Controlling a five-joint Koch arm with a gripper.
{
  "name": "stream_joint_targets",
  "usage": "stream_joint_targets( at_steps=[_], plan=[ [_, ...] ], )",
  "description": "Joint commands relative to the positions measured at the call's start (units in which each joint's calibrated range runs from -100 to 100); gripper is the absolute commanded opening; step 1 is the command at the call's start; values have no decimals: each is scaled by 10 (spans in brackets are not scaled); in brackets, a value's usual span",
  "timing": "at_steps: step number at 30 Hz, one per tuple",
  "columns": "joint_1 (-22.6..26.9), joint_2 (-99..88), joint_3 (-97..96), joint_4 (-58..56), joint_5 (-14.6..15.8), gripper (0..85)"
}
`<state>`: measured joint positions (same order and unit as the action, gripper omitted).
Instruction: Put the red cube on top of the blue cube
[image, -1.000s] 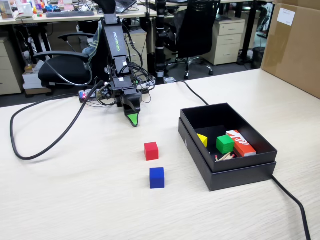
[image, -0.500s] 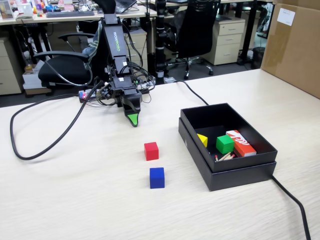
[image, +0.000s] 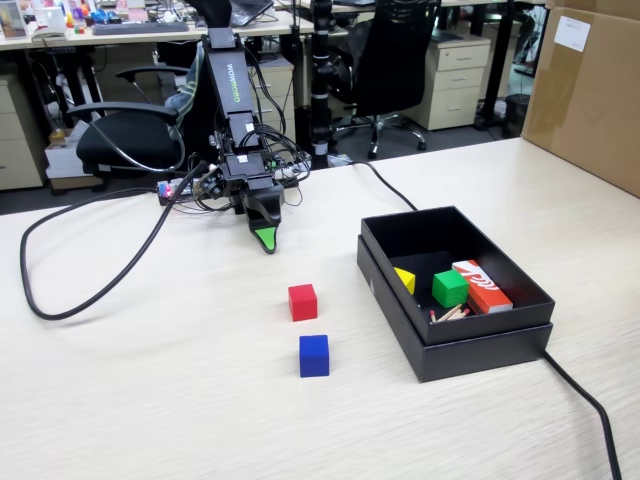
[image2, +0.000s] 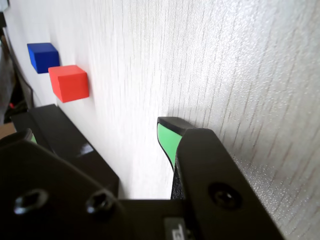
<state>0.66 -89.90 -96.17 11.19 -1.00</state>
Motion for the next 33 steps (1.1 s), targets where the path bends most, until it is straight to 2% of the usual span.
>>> stream_joint_targets(
  at_steps=[1, 33],
  plan=[
    [0, 1, -3, -7, -1, 483],
    [7, -8, -6, -8, 0, 483]
  ],
)
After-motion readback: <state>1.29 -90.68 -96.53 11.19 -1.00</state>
